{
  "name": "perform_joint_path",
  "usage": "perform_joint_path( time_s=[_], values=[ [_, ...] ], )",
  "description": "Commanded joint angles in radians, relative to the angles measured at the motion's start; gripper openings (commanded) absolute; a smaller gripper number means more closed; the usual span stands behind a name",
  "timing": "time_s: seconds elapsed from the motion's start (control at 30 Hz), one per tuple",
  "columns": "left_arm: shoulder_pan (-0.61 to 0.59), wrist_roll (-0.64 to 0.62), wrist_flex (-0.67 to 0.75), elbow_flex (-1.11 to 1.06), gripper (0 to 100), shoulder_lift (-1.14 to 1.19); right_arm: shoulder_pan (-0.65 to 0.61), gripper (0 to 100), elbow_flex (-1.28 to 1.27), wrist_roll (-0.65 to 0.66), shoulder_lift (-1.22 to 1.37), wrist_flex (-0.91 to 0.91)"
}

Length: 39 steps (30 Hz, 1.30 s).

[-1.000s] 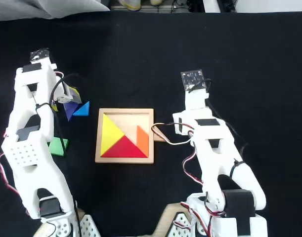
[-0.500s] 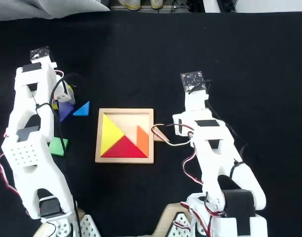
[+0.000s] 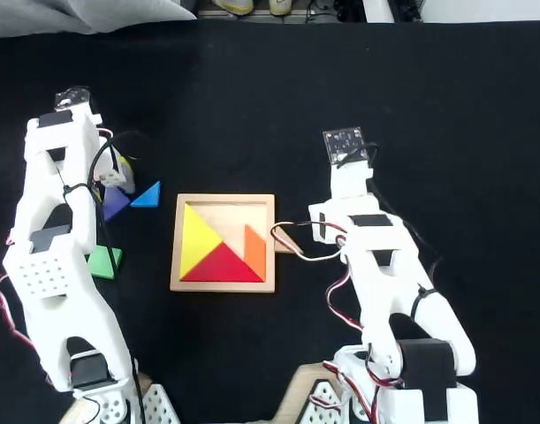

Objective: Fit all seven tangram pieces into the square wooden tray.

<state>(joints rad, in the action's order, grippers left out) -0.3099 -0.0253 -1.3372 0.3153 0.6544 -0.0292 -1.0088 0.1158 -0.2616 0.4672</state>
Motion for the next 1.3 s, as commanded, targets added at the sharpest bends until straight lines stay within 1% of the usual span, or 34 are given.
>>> perform_joint_path(
  time_s=[0.0,0.1,0.2,0.33,0.4,0.5,0.63,0.83,1.03,1.1,1.27],
  values=[
    [0.007,0.166,-0.072,0.088,32,-0.014,0.011,1.5,0.007,0.011,-0.053,-0.018],
    [-0.015,0.229,-0.071,0.056,29,-0.012,0.011,1.5,0.007,0.011,-0.053,-0.018],
    [-0.018,0.269,-0.029,-0.030,29,-0.017,0.011,1.5,0.007,0.011,-0.053,-0.018],
    [-0.022,0.272,0.060,-0.104,28,-0.026,0.011,1.5,0.007,0.011,-0.053,-0.018],
    [-0.024,0.272,0.069,-0.104,28,-0.026,0.011,1.5,0.007,0.011,-0.053,-0.018],
    [-0.021,0.272,0.071,-0.091,28,-0.026,0.011,1.5,0.007,0.011,-0.053,-0.018],
    [-0.035,0.270,0.069,-0.024,28,-0.012,0.011,1.5,0.007,0.011,-0.053,-0.018],
    [-0.035,0.270,0.069,-0.041,28,-0.012,0.011,1.5,0.007,0.011,-0.053,-0.018],
    [-0.035,0.275,0.063,-0.047,17,-0.012,0.011,1.5,0.007,0.011,-0.053,-0.018],
    [-0.027,0.273,0.058,-0.053,18,-0.014,0.011,1.5,0.007,0.011,-0.053,-0.018],
    [0.001,0.272,-0.009,-0.033,18,-0.026,0.011,1.5,0.007,0.011,-0.053,-0.018]
  ],
)
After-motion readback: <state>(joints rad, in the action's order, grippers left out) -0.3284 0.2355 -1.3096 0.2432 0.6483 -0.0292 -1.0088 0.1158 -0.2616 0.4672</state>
